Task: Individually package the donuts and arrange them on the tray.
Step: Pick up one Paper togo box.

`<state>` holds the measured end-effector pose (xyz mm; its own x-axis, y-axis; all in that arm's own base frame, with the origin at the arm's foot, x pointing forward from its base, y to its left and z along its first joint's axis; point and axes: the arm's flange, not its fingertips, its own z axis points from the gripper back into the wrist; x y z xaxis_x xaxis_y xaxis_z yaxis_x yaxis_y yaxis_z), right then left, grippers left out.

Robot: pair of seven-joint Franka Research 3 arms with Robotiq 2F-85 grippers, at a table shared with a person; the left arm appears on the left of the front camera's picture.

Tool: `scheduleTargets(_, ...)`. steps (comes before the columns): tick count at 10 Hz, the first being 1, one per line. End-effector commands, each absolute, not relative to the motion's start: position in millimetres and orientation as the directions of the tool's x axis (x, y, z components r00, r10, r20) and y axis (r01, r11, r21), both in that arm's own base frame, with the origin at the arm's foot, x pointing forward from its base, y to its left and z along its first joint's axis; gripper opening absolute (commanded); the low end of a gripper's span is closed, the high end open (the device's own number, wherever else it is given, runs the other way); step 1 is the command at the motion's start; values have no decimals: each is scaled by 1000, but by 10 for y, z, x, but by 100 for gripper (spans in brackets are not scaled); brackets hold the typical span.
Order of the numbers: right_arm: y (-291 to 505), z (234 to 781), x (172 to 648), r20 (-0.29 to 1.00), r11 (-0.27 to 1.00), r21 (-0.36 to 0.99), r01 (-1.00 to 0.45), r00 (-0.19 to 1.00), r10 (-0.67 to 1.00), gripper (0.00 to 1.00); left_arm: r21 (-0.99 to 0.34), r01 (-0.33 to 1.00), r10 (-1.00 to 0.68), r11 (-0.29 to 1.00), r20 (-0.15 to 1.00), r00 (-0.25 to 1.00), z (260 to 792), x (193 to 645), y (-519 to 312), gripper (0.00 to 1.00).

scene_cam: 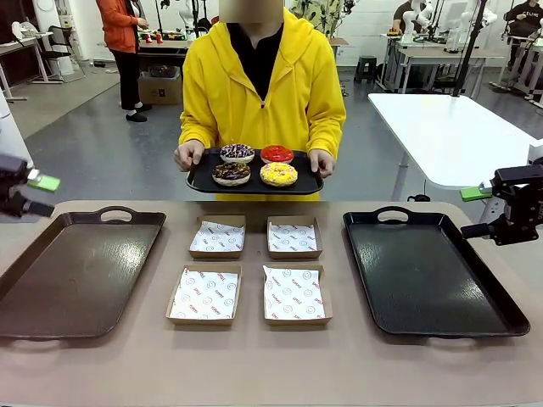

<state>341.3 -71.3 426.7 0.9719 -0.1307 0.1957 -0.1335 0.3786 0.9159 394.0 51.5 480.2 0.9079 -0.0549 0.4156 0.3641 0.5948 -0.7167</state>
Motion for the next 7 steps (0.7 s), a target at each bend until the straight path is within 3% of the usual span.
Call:
scheduleTargets(1, -712, 4259, 3434, 200, 362, 922, -138, 970, -139, 100, -563, 325, -147, 760, 338, 930, 5321, 4396, 77, 100)
scheduleTargets(4, -712, 4259, 3434, 200, 362, 922, -138, 970, -139, 100, -346, 252, -176, 904, 237, 955, 5687, 5175, -855, 100)
scheduleTargets(7, -712, 4259, 3434, 200, 362, 922, -138, 970, -139, 100, -181, 226, -191, 957, 190, 963, 5321, 5722, -1756, 100)
